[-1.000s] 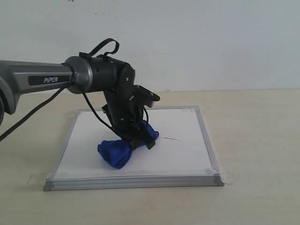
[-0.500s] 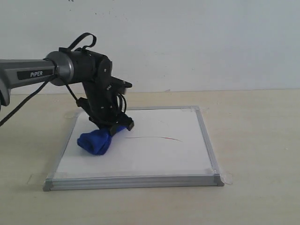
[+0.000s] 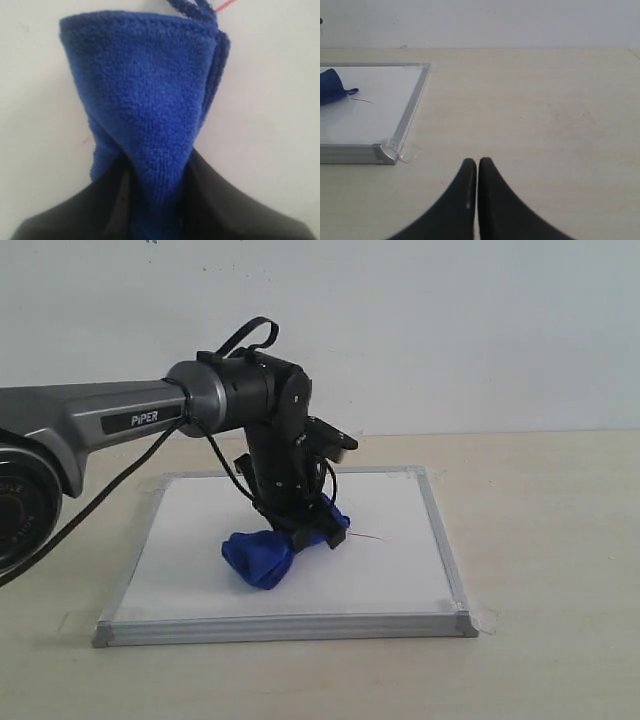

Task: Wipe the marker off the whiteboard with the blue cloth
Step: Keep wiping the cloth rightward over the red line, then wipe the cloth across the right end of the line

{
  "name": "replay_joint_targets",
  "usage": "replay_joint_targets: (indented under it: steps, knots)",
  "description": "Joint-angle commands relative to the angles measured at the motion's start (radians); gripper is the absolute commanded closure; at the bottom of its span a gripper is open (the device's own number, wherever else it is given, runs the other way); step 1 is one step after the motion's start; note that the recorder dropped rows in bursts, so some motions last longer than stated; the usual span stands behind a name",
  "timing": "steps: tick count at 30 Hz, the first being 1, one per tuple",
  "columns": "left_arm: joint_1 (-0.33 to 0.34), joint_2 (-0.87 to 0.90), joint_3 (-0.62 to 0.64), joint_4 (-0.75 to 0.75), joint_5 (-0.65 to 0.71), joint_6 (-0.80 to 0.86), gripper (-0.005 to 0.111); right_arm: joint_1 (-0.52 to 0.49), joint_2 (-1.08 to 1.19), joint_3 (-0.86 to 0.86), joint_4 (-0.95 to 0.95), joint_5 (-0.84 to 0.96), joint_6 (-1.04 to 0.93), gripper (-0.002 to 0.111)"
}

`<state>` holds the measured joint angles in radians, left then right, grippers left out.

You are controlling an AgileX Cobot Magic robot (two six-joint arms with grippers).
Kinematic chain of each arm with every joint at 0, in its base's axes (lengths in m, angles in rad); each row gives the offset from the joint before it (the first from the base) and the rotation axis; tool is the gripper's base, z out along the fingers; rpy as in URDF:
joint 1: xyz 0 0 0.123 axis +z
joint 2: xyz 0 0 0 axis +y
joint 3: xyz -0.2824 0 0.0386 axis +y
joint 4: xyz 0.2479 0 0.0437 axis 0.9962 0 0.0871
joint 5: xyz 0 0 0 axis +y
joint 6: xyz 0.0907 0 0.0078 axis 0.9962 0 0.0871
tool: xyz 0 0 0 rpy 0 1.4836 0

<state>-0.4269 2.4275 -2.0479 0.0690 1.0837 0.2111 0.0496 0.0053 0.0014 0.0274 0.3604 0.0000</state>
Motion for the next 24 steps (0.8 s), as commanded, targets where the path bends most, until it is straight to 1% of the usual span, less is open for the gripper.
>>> replay_joint_targets:
  steps: [1, 2, 4, 5, 8, 9, 11, 12, 15, 18, 22, 24]
  knots:
    - [0.069, 0.077, -0.102, 0.105, 0.023, -0.125, 0.103, -0.005, -0.005, -0.001, -0.006, -0.003, 0.000, 0.107]
    - [0.092, 0.108, -0.142, 0.104, 0.060, -0.133, 0.103, -0.005, -0.005, -0.001, -0.006, -0.003, 0.000, 0.107]
    - [0.097, 0.142, -0.191, 0.102, 0.132, -0.128, 0.103, -0.005, -0.005, -0.001, -0.006, -0.003, 0.000, 0.107]
    - [0.086, 0.147, -0.200, 0.079, 0.137, -0.106, 0.103, -0.005, -0.005, -0.001, -0.006, -0.003, 0.000, 0.107]
    - [0.036, 0.145, -0.216, -0.081, 0.137, -0.010, 0.103, -0.005, -0.005, -0.001, -0.006, -0.003, 0.000, 0.107]
    - [0.014, 0.145, -0.216, -0.106, 0.137, 0.023, 0.103, -0.005, -0.005, -0.001, -0.006, -0.003, 0.000, 0.107]
    - [-0.037, 0.145, -0.216, -0.097, 0.137, 0.057, 0.103, -0.005, -0.005, -0.001, -0.006, -0.003, 0.000, 0.107]
    - [-0.049, 0.145, -0.216, -0.089, 0.137, 0.062, 0.103, -0.005, -0.005, -0.001, -0.006, -0.003, 0.000, 0.107]
    - [-0.061, 0.145, -0.222, -0.080, 0.137, 0.071, 0.103, -0.005, -0.005, -0.001, -0.006, -0.003, 0.000, 0.107]
    - [-0.037, 0.143, -0.227, -0.055, 0.122, 0.056, 0.103, -0.005, -0.005, -0.001, -0.006, -0.003, 0.000, 0.107]
    - [0.040, 0.143, -0.245, -0.003, 0.125, -0.033, 0.103, -0.005, -0.005, -0.001, -0.006, -0.003, 0.000, 0.107]
    - [0.075, 0.143, -0.255, -0.001, 0.137, -0.040, 0.103, -0.005, -0.005, -0.001, -0.006, -0.003, 0.000, 0.107]
